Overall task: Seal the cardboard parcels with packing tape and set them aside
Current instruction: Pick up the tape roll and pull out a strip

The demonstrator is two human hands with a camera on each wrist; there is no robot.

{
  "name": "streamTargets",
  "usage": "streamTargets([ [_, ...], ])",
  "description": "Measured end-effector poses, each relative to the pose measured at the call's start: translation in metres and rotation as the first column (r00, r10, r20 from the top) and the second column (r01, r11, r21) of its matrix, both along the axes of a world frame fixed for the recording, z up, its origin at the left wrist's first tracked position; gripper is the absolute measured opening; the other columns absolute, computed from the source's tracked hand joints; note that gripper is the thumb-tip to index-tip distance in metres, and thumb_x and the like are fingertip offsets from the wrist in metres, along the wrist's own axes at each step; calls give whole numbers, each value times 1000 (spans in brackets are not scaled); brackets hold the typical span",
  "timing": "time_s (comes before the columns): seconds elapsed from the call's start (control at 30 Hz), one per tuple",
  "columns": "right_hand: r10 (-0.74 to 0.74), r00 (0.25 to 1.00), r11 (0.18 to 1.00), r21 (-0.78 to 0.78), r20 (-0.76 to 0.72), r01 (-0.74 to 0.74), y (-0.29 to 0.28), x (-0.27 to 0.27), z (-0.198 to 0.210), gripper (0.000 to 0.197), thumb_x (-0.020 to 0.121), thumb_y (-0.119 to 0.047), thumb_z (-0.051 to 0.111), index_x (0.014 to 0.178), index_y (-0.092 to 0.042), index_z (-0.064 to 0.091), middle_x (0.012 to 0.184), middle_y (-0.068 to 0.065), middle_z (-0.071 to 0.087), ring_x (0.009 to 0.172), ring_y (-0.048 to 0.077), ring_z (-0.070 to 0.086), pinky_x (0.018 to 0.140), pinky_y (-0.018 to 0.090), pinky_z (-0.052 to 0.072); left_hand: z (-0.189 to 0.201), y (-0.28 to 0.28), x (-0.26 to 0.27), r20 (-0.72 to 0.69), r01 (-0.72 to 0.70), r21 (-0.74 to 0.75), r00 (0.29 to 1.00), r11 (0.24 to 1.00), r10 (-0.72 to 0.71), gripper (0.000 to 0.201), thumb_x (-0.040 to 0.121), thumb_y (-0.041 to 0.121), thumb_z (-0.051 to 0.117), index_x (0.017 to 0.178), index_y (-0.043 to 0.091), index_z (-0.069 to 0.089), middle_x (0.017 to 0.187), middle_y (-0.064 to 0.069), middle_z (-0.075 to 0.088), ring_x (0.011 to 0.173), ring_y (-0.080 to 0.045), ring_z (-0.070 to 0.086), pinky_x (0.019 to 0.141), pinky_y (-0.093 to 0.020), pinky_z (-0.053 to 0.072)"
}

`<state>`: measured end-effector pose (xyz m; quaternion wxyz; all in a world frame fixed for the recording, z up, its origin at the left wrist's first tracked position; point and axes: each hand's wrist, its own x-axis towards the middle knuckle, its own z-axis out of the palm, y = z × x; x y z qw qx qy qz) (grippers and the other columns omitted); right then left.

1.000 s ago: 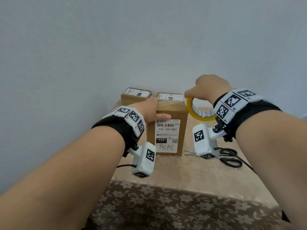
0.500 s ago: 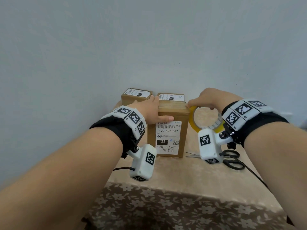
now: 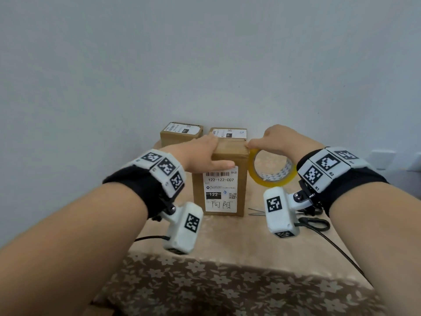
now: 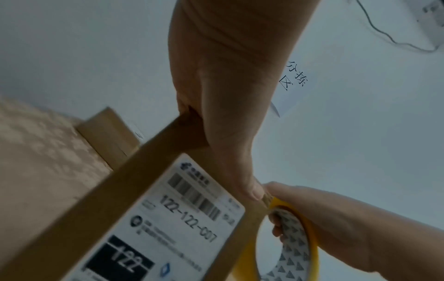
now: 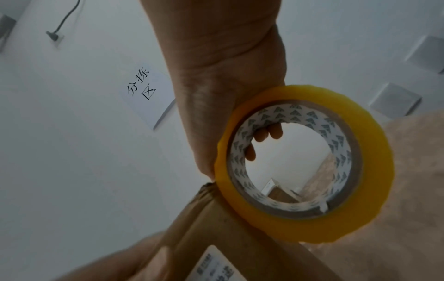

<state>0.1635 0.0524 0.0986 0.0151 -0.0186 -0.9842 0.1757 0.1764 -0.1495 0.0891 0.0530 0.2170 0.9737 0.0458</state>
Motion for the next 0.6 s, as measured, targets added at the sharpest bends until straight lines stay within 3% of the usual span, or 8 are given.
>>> streamTargets([
  [0.1, 30, 998, 999, 27, -59, -28, -4, 6, -3, 46, 88, -56, 52, 98, -12, 54, 94, 4, 54, 90, 23, 50, 72, 31, 38, 6, 0, -5, -56, -103, -182, 994, 978, 94, 96, 73, 83, 36, 134, 8, 40, 137, -9, 45, 123, -25, 45, 107, -43, 35],
  [0.17, 32, 993, 998, 62, -112, -25, -6, 11, -8, 38, 89, -54, 48, 87, -16, 53, 87, 2, 55, 86, 23, 51, 68, 31, 38, 11, 14, -10, -89, -86, -237, 994, 968, 67, 93, 68, 86, 38, 124, 12, 48, 130, -6, 52, 119, -24, 49, 107, -46, 32],
  [0.27, 57, 981, 995, 95, -186, -40, -10, 18, -9, 33, 89, -49, 46, 71, -22, 45, 75, -3, 51, 81, 23, 52, 63, 31, 37, 12, 35, -12, -38, 108, -45, 993, 993, -110, 82, 66, 72, 65, 126, 18, 46, 122, 1, 56, 111, -20, 53, 101, -42, 39],
  [0.33, 67, 968, 996, 73, -243, -50, -11, 19, -4, 30, 90, -47, 46, 77, -20, 49, 80, -2, 53, 83, 23, 52, 69, 32, 39, 10, 36, -12, -20, 116, 87, 993, 989, -114, 73, 64, 61, 75, 117, 18, 50, 109, 4, 58, 100, -18, 56, 91, -38, 46],
  [0.4, 29, 944, 995, -84, -329, -60, -10, 21, 8, 25, 90, -44, 51, 88, -19, 56, 88, -1, 55, 87, 20, 51, 72, 31, 38, 8, 28, -14, -67, 84, 235, 995, 968, -70, 70, 63, 58, 78, 113, 18, 50, 104, 3, 57, 96, -17, 56, 86, -37, 47],
  [0.47, 4, 897, 969, -220, -442, -113, -11, 23, 23, 22, 87, -42, 57, 90, -21, 58, 90, -3, 55, 87, 17, 50, 73, 28, 35, 8, 18, -11, -116, 77, 455, 993, 887, -27, 72, 64, 52, 80, 118, 17, 48, 109, 3, 55, 100, -16, 54, 85, -33, 46],
  [0.53, -10, 827, 927, -315, -561, -203, -16, 27, 40, 21, 84, -42, 62, 87, -21, 59, 84, -7, 54, 81, 12, 49, 68, 26, 34, 6, 11, -7, -136, 78, 654, 991, 752, 16, 71, 66, 46, 82, 119, 17, 46, 112, 2, 54, 102, -14, 54, 84, -28, 45],
  [0.6, -16, 779, 878, -381, -627, -289, -26, 31, 53, 25, 82, -45, 65, 84, -21, 59, 75, -11, 51, 71, 7, 47, 61, 23, 34, -5, 5, -1, -63, 23, 801, 997, 598, 47, 73, 66, 45, 82, 122, 18, 44, 115, 2, 55, 105, -12, 55, 89, -28, 46],
])
